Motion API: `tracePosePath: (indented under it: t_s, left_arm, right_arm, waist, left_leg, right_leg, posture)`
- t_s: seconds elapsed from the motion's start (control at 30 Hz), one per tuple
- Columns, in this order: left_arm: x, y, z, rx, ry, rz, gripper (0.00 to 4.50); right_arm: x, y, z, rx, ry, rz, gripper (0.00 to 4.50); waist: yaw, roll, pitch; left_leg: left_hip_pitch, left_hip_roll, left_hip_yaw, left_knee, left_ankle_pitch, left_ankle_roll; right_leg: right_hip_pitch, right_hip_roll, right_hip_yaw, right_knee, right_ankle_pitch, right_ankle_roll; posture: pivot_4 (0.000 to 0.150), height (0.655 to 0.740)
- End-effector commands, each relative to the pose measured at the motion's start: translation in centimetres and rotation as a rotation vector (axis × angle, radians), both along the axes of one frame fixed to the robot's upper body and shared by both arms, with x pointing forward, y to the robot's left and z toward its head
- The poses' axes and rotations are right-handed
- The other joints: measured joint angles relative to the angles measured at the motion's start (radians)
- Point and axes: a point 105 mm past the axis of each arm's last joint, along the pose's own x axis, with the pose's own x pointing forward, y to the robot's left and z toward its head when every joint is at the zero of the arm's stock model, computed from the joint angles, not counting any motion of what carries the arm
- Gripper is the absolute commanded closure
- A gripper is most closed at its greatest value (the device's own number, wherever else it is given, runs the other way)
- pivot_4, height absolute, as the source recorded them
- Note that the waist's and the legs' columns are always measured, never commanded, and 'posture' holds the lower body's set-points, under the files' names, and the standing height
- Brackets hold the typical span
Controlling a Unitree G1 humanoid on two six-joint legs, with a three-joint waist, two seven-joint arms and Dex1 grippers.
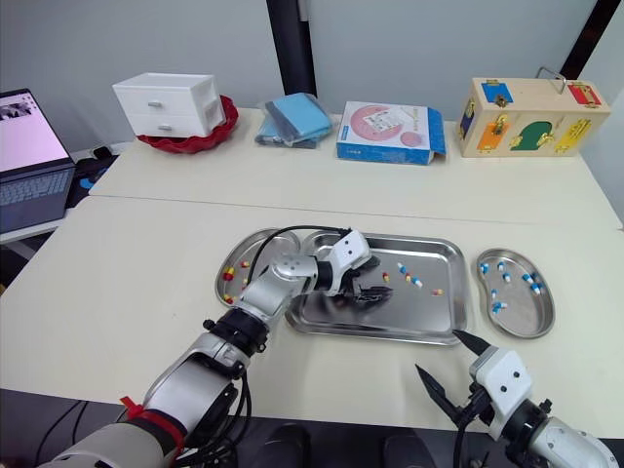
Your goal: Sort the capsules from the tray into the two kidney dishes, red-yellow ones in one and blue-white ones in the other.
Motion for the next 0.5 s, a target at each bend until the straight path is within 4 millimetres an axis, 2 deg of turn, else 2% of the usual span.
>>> tracePosePath:
  t_s: [0.03,0.07,0.17,0.47,0.5]
  left_arm:
    - [0.0,-0.8,0.5,0.000,-0.025,-0.049,0.55]
    - [0.0,-0.9,0.5,0.002,-0.025,-0.052,0.55]
    - [0.0,-0.9,0.2,0.016,-0.018,-0.059,1.09]
    - [0.3,-0.8,-0.7,0.047,-0.010,-0.042,3.97]
    - [0.2,-0.8,-0.7,0.045,-0.009,-0.047,4.08]
  right_arm:
    - [-0.2,0.5,0.9,0.000,-0.029,0.007,0.00]
    - [-0.2,0.6,0.9,0.001,-0.028,0.006,0.00]
    - [-0.3,0.7,0.8,0.002,-0.025,0.003,0.00]
    - [-0.4,0.8,0.8,0.003,-0.020,-0.005,0.00]
    - [-0.4,0.8,0.8,0.002,-0.019,-0.005,0.00]
  waist:
    - [0.000,0.000,0.000]
    - [0.000,0.000,0.000]
    - [0.000,0.000,0.000]
    - [0.000,0.000,0.000]
    - [0.000,0.000,0.000]
  left_leg:
    - [0.000,0.000,0.000,0.000,0.000,0.000]
    - [0.000,0.000,0.000,0.000,0.000,0.000]
    - [0.000,0.000,0.000,0.000,0.000,0.000]
    - [0.000,0.000,0.000,0.000,0.000,0.000]
    - [0.000,0.000,0.000,0.000,0.000,0.000]
  right_leg:
    - [0.000,0.000,0.000,0.000,0.000,0.000]
    - [0.000,0.000,0.000,0.000,0.000,0.000]
    - [0.000,0.000,0.000,0.000,0.000,0.000]
    - [0.000,0.000,0.000,0.000,0.000,0.000]
    - [0.000,0.000,0.000,0.000,0.000,0.000]
  posture:
    - [0.150,0.7312]
    - [0.150,0.7312]
    - [0.150,0.7312]
    - [0.150,0.7312]
    - [0.150,0.7312]
